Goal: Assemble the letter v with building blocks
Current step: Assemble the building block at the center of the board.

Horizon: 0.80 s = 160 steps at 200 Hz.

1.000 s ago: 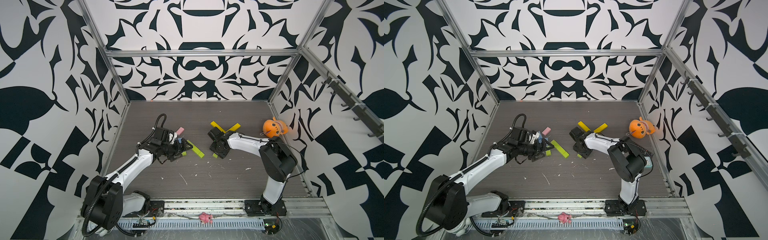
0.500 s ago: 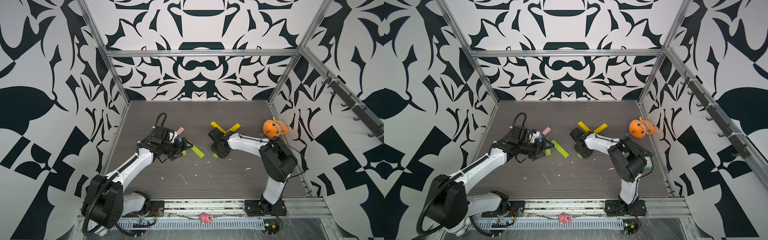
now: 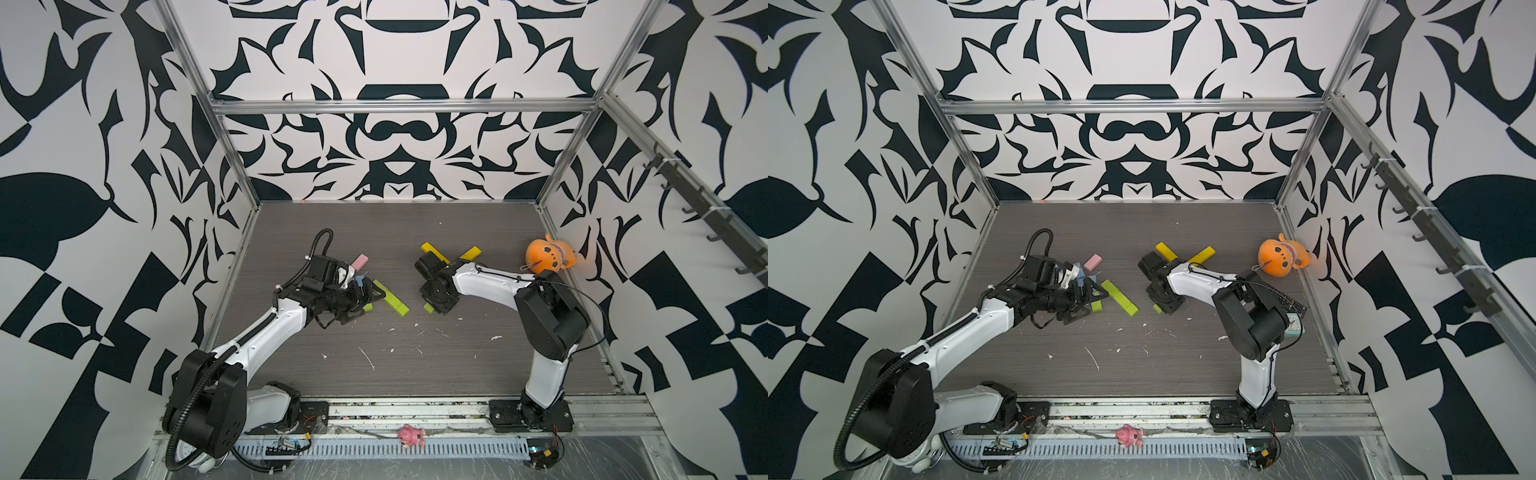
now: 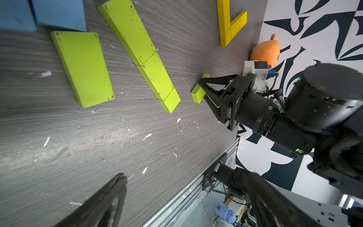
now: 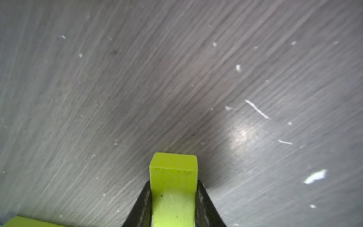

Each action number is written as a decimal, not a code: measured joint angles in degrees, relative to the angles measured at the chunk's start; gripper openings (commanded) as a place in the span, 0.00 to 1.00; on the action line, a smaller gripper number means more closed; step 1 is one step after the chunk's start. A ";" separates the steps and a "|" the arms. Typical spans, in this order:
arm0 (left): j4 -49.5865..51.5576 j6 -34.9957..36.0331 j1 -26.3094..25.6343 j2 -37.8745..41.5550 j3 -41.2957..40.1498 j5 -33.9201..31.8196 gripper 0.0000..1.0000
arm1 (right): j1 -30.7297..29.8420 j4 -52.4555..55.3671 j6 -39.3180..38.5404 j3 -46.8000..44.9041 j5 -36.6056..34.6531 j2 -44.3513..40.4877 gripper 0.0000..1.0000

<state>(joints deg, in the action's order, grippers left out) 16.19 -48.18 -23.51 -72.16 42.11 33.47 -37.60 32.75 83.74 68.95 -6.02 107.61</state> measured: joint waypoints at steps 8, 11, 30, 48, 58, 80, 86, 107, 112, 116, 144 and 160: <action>-0.22 -0.02 0.00 0.00 -0.26 0.04 0.99 | -0.09 -0.02 0.20 0.81 0.04 0.61 0.32; -0.31 -0.02 0.00 0.00 -0.35 0.07 0.99 | -0.15 -0.04 0.26 1.22 0.04 0.90 0.32; -0.85 -0.04 0.00 0.00 -0.81 0.20 0.99 | -0.66 -0.02 0.68 3.48 0.22 2.49 0.32; -1.42 -0.15 0.00 0.07 -1.36 0.28 0.99 | -1.16 0.00 1.11 5.40 0.46 3.89 0.33; -1.46 -0.20 0.00 0.11 -1.70 0.35 0.99 | -1.49 -0.02 1.51 6.43 0.48 4.61 0.33; -1.60 -0.22 0.00 0.13 -2.40 0.42 0.99 | -2.32 0.09 2.16 7.80 0.44 5.57 0.34; -1.64 -0.22 0.00 0.13 -2.43 0.42 0.99 | -2.58 0.09 2.40 8.02 0.42 5.73 0.34; -1.95 -0.22 -0.02 0.15 -2.43 0.63 0.99 | -3.32 0.13 3.23 8.48 0.31 6.10 0.35; -1.97 -0.22 -0.02 0.15 -2.47 0.63 0.99 | -3.45 0.17 3.37 8.61 0.26 6.14 0.35; -2.03 -0.20 -0.02 0.15 -2.49 0.68 0.99 | -3.54 0.20 3.41 8.70 0.26 6.23 0.35; -2.21 -0.20 -0.02 0.26 -2.93 0.87 0.99 | -4.04 0.35 3.89 9.09 0.11 6.49 0.35; -2.25 -0.20 -0.02 0.28 -3.06 0.92 0.99 | -4.24 0.35 4.33 9.09 0.00 6.49 0.35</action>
<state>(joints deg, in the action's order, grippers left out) 13.93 -48.38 -23.53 -71.88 39.05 34.39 -41.85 33.10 88.07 78.04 -6.02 114.10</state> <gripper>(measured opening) 0.994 0.352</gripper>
